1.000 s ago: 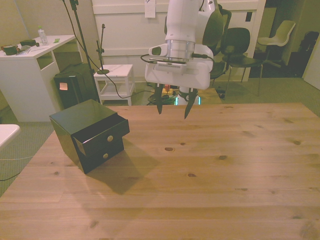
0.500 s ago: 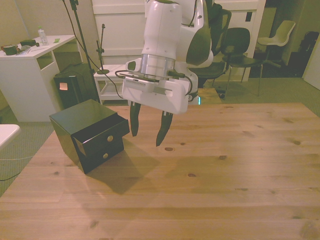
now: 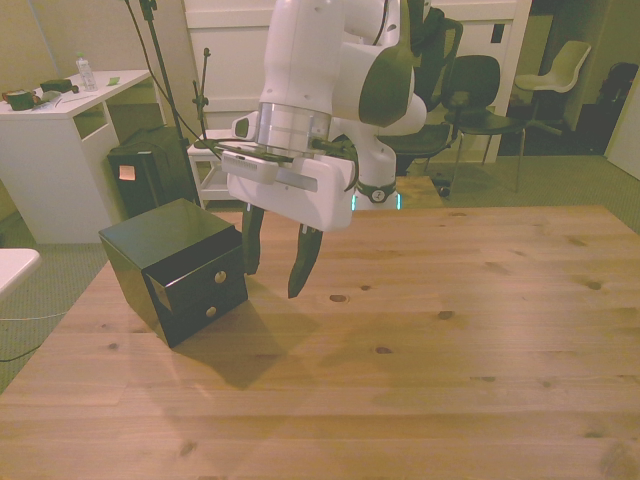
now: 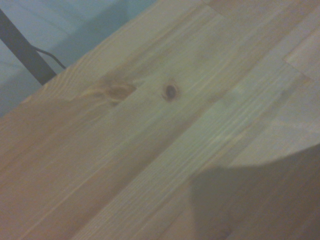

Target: Close the top drawer

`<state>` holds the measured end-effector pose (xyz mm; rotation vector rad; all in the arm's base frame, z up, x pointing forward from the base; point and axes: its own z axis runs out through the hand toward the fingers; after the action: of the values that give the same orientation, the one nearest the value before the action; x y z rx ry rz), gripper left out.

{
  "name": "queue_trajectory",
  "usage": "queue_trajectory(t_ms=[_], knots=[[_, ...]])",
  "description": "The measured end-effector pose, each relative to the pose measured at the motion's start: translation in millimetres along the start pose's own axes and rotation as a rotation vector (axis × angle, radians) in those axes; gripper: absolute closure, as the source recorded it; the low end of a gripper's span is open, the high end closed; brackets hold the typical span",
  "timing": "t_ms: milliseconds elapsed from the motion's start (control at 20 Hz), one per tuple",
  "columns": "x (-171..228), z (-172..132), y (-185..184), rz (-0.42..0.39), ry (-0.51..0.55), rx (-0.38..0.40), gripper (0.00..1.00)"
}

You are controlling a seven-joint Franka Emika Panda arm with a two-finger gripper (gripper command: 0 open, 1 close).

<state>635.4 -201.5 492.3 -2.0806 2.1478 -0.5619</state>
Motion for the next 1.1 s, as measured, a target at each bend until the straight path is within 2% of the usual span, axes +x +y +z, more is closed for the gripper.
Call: queue_trajectory(t_ms=[400,1100], knots=[[18.8,-9.6,2.9,0.067,-0.017,-0.016,1.00],[54.2,-1.5,21.4,0.146,-0.032,-0.058,1.00]])
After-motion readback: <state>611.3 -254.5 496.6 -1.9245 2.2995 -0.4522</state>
